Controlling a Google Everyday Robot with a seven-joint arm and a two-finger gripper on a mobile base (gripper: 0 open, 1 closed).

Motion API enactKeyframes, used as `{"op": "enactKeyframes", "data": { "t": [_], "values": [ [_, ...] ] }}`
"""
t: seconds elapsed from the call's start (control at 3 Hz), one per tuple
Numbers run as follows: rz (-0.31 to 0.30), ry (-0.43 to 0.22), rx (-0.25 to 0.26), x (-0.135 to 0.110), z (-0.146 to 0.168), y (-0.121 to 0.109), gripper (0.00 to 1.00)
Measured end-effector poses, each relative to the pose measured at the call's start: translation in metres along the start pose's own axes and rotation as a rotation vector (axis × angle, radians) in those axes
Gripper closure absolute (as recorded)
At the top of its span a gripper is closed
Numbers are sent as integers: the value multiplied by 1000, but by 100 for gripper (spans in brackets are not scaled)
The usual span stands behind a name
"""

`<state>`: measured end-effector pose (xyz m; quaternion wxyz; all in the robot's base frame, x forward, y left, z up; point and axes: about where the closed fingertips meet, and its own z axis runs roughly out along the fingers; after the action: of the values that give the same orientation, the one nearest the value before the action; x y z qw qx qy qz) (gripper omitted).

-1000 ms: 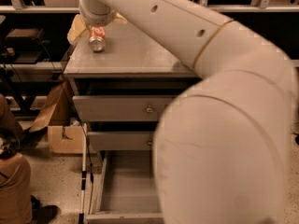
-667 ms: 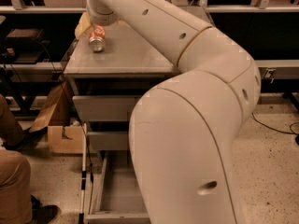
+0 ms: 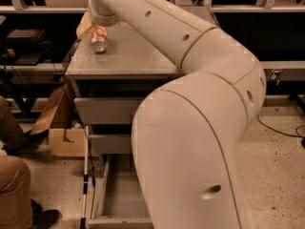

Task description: Place coke can into bottom drawer

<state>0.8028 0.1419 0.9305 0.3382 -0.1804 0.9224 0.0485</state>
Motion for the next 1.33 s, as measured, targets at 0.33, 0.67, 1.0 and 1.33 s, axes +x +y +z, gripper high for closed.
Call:
{"op": "enactKeyframes", "data": {
  "t": [0.33,0.67,1.0,1.33],
  "values": [
    [110,-43,-24,-15,11,5,0],
    [220,-68,-76,-40,35,33,0],
    [266,-69,-88,-51,52,48,0],
    [316,-71,-81,-54,76,45,0]
  ]
}}
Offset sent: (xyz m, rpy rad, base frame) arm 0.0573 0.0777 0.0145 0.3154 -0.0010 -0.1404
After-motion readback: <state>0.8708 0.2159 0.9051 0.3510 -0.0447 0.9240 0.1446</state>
